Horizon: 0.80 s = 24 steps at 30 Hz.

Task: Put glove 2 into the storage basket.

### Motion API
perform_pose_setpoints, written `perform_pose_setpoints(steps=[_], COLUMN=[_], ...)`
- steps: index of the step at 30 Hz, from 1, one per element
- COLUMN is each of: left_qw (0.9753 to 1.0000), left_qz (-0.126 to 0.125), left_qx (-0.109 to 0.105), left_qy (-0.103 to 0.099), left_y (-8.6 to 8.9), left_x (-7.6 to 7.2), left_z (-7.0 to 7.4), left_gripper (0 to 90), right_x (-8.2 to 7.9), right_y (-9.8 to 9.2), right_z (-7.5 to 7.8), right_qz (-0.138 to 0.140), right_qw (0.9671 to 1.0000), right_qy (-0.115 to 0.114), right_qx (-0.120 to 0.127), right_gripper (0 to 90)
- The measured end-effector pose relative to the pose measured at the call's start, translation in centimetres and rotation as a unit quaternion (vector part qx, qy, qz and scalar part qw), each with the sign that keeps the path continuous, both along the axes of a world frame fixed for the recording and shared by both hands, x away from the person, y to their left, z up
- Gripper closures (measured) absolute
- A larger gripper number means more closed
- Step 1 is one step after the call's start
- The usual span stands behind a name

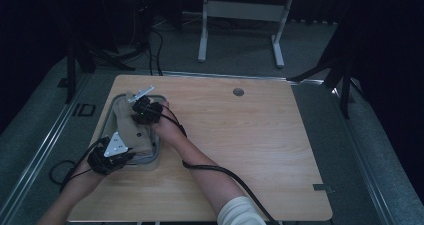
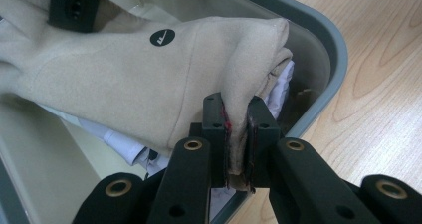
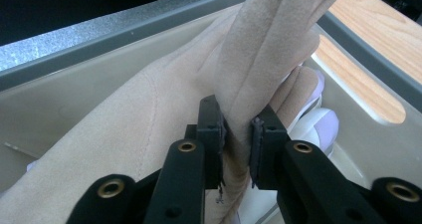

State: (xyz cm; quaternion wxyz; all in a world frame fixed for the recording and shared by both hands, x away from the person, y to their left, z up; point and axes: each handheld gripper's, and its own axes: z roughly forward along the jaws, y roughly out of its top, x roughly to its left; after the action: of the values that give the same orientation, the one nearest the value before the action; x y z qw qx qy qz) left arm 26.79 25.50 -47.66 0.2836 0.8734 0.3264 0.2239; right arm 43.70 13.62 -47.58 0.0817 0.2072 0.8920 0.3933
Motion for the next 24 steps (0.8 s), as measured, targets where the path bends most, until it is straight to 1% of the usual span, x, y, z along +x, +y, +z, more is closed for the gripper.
perform_pose_setpoints(steps=[2,4,5,7,9,11,12,13,14,15,16,17,18,19,20,21,22,23,24], left_qw=[1.0000,0.9997,0.9997,0.9996,0.9990,0.9987,0.9985,0.9981,0.9976,0.9976,0.9956,0.9953,0.9951,0.9947,0.9946,0.9946,0.9947,0.9947,0.9935], left_qz=[0.000,0.004,0.006,0.009,0.019,0.028,0.034,0.041,0.041,0.041,0.044,0.037,0.034,0.035,0.034,0.033,0.030,0.030,0.023], left_qx=[-0.004,-0.015,-0.016,-0.021,-0.035,-0.042,-0.044,-0.046,-0.056,-0.056,-0.082,-0.089,-0.092,-0.097,-0.098,-0.098,-0.099,-0.099,-0.112], left_qy=[0.007,0.017,0.016,0.018,0.019,0.008,0.004,0.001,0.002,0.002,0.003,0.013,0.014,0.010,0.010,0.011,0.007,0.007,-0.006], left_y=[0.1,0.2,0.3,0.4,0.5,0.6,0.6,0.6,0.6,0.6,0.6,0.5,0.4,0.2,0.0,-0.3,-0.6,-0.6,-1.5], left_x=[0.1,0.3,0.3,0.2,0.1,-0.2,-0.4,-0.5,-0.6,-0.6,-0.8,-0.8,-0.9,-0.9,-0.9,-0.9,-0.9,-0.9,-1.0], left_z=[0.0,0.0,0.0,0.2,0.5,1.0,1.4,1.7,2.0,2.0,2.5,2.7,2.8,2.9,2.9,2.9,2.8,2.8,2.7], left_gripper=[81.8,80.9,80.3,77.4,69.7,60.0,55.5,48.2,43.6,40.2,40.2,31.6,23.5,18.9,17.3,15.6,14.4,14.4,14.4], right_x=[0.1,0.2,0.3,0.3,0.1,-0.1,-0.2,-0.2,-0.2,-0.2,-0.2,-0.4,-0.5,-0.7,-0.8,-1.0,-1.1,-1.1,-1.3], right_y=[-0.2,-0.5,-0.6,-1.0,-1.4,-1.8,-2.1,-2.4,-2.7,-2.7,-3.1,-3.6,-4.0,-4.3,-4.6,-4.9,-5.2,-5.2,-5.6], right_z=[0.1,0.4,0.6,0.9,1.3,1.7,2.0,2.2,2.5,2.5,2.7,3.0,3.2,3.3,3.4,3.5,3.5,3.5,3.5], right_qz=[0.001,0.000,0.000,0.001,0.007,0.013,0.011,0.009,0.012,0.012,0.016,0.020,0.021,0.023,0.025,0.024,0.026,0.026,0.027], right_qw=[1.0000,1.0000,0.9999,0.9999,0.9998,0.9998,0.9998,0.9997,0.9994,0.9994,0.9991,0.9989,0.9986,0.9982,0.9981,0.9980,0.9978,0.9978,0.9978], right_qy=[0.006,0.006,0.011,0.009,0.013,0.012,0.012,0.015,0.022,0.022,0.027,0.025,0.029,0.031,0.029,0.028,0.028,0.028,0.026], right_qx=[0.002,0.006,0.006,0.010,0.012,0.010,0.011,0.017,0.023,0.023,0.028,0.033,0.040,0.046,0.048,0.051,0.055,0.055,0.054], right_gripper=[73.4,67.2,63.6,53.4,47.6,39.4,37.4,34.5,29.2,29.2,26.9,21.3,20.5,19.5,17.3,16.7,16.4,16.4,15.2])
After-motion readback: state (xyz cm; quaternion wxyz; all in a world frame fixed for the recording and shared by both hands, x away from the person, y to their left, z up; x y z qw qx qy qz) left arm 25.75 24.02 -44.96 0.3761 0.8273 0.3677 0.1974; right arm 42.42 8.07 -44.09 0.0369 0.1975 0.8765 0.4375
